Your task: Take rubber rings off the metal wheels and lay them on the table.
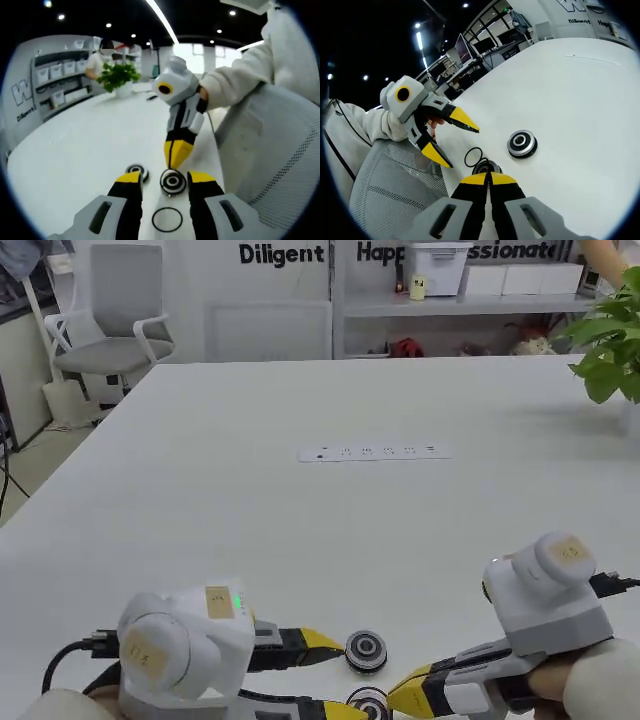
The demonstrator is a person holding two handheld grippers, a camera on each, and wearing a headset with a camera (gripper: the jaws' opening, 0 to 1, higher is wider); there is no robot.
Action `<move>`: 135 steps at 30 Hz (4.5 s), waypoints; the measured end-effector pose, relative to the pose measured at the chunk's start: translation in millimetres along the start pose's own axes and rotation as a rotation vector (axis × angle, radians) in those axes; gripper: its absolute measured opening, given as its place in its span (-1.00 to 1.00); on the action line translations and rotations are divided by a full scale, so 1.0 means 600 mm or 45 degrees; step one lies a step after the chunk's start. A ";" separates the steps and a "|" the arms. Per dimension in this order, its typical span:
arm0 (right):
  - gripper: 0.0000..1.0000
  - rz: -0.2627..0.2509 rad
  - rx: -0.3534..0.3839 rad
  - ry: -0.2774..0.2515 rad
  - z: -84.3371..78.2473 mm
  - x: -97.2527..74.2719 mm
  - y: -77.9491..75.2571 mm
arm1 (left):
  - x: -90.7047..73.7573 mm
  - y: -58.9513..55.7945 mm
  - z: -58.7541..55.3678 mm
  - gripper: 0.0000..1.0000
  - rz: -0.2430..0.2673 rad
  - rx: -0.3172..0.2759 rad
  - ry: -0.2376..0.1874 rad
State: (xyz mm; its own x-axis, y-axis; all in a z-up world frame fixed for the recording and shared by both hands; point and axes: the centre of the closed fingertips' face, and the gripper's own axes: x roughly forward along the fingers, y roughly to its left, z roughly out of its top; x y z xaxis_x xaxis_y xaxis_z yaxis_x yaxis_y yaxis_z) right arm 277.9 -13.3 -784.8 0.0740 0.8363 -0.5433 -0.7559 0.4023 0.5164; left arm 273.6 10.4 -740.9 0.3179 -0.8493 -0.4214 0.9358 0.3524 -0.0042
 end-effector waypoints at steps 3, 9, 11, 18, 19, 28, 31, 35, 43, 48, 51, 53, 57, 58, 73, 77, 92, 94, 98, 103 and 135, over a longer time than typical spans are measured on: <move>-1.00 -0.009 -0.014 0.011 -0.001 0.000 -0.001 | -0.013 -0.002 0.020 -0.08 -0.018 -0.043 -0.045; -1.00 -0.002 -0.037 0.005 0.005 -0.003 0.005 | -0.046 0.000 0.048 0.22 -0.004 0.017 -0.065; -1.00 -0.002 -0.045 0.006 0.007 -0.003 0.007 | -0.062 0.002 0.052 0.30 0.010 0.028 -0.063; -1.00 0.033 -0.083 -0.037 0.027 -0.006 0.031 | -0.117 0.013 0.050 0.56 0.084 0.063 -0.018; -1.00 0.038 -0.084 -0.039 0.029 -0.006 0.034 | -0.126 0.014 0.050 0.57 0.099 0.052 -0.026; -1.00 0.067 -0.093 -0.072 0.041 -0.006 0.050 | -0.177 0.008 0.032 0.74 0.184 -0.004 -0.034; -1.00 0.078 -0.088 -0.088 0.047 -0.005 0.056 | -0.189 0.007 0.024 0.78 0.212 -0.034 -0.037; -1.00 0.084 -0.087 -0.096 0.050 -0.003 0.061 | -0.206 0.013 0.015 0.83 0.274 -0.063 -0.050; -1.00 0.110 -0.086 -0.107 0.057 0.007 0.079 | -0.217 0.006 0.002 0.87 0.303 -0.114 -0.054; -1.00 0.127 -0.084 -0.115 0.060 0.015 0.090 | -0.223 0.004 -0.011 0.87 0.326 -0.143 -0.058; -1.00 0.134 -0.086 -0.111 0.058 0.021 0.094 | -0.223 0.001 -0.018 0.87 0.330 -0.161 -0.060; -1.00 0.138 -0.086 -0.101 0.053 0.027 0.097 | -0.223 -0.003 -0.022 0.87 0.329 -0.168 -0.054; -1.00 0.141 -0.089 -0.088 0.047 0.035 0.101 | -0.226 -0.005 -0.026 0.86 0.337 -0.181 -0.056; -1.00 0.139 -0.091 -0.084 0.045 0.038 0.101 | -0.226 -0.004 -0.027 0.86 0.339 -0.183 -0.057; -1.00 0.105 -0.085 -0.005 0.008 0.064 0.088 | -0.226 -0.013 -0.035 0.84 0.342 -0.204 -0.059; -1.00 0.100 -0.103 0.029 -0.004 0.071 0.090 | -0.225 -0.015 -0.037 0.83 0.338 -0.203 -0.054; -1.00 0.023 -0.147 0.060 -0.017 0.079 0.069 | -0.224 -0.018 -0.042 0.82 0.346 -0.211 -0.045; -0.99 0.020 -0.156 0.063 -0.018 0.080 0.069 | -0.225 -0.016 -0.045 0.82 0.349 -0.213 -0.038; -0.96 0.018 -0.173 0.070 -0.019 0.082 0.070 | -0.225 -0.017 -0.046 0.82 0.350 -0.212 -0.034; -0.93 0.018 -0.187 0.073 -0.018 0.081 0.071 | -0.223 -0.019 -0.046 0.82 0.348 -0.212 -0.033; -0.69 -0.110 -0.221 -0.181 0.074 0.020 0.028 | -0.231 -0.010 -0.030 0.80 0.354 -0.178 -0.029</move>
State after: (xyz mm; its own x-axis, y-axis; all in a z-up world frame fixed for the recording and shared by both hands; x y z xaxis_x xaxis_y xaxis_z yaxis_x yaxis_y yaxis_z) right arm 295.0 20.4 -753.1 0.2250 0.8505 -0.4755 -0.8426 0.4149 0.3434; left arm 221.1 133.2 -698.8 0.5636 -0.7209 -0.4034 0.7831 0.6216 -0.0168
